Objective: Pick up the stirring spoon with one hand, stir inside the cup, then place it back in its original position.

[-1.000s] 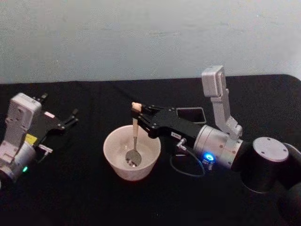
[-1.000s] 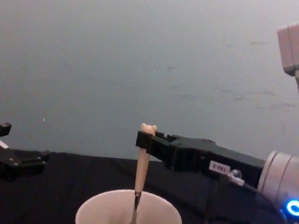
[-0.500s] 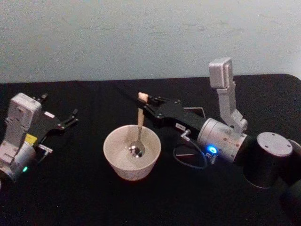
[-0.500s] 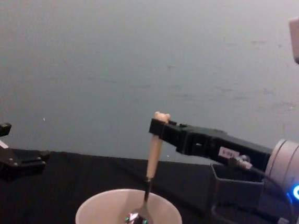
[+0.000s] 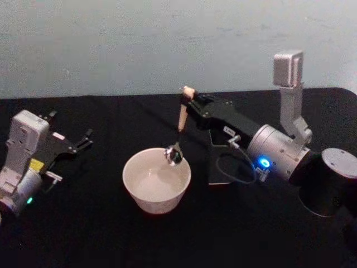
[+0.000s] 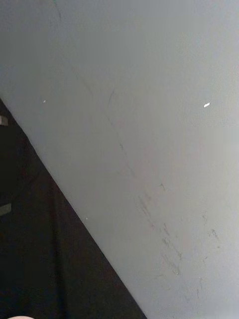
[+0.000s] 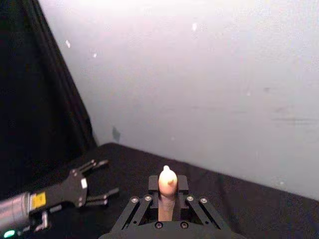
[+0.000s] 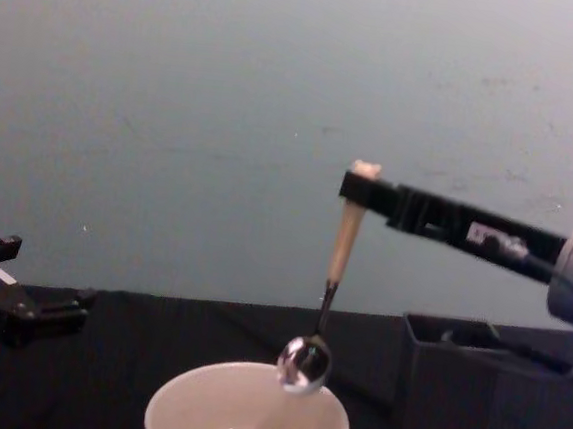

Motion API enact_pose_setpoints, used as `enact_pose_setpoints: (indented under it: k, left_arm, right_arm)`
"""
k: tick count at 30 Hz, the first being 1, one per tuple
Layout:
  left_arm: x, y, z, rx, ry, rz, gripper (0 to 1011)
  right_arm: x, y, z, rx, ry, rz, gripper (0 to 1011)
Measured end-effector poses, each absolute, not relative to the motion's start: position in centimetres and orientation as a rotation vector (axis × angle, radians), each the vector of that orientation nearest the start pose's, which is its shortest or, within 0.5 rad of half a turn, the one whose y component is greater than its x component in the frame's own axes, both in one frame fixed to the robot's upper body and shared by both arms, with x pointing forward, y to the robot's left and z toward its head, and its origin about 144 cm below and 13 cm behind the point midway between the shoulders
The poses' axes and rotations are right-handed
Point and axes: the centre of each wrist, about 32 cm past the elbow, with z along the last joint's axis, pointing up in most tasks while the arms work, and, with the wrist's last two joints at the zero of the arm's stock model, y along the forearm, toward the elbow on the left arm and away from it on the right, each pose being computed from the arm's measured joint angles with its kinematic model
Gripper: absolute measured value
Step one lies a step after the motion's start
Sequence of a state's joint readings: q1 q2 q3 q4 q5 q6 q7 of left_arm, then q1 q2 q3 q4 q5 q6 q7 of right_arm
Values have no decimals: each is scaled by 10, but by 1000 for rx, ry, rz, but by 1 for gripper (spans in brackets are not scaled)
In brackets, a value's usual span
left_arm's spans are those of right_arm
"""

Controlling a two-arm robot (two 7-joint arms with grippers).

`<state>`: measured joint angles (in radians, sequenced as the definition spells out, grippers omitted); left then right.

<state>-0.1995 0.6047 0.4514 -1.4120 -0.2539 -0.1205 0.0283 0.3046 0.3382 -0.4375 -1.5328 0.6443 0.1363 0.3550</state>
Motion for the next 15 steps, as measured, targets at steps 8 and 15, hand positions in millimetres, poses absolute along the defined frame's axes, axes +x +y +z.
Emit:
enact_pose_setpoints:
  k: [8,15]
  left_arm:
    - [489,310,1140,304,-285,1248,1001]
    - [489,310,1140,304,-285,1248,1001]
  right_arm:
    - [512,-206,1216,180,184,-836,214]
    - [506,-216,1223,214,187,-876,213]
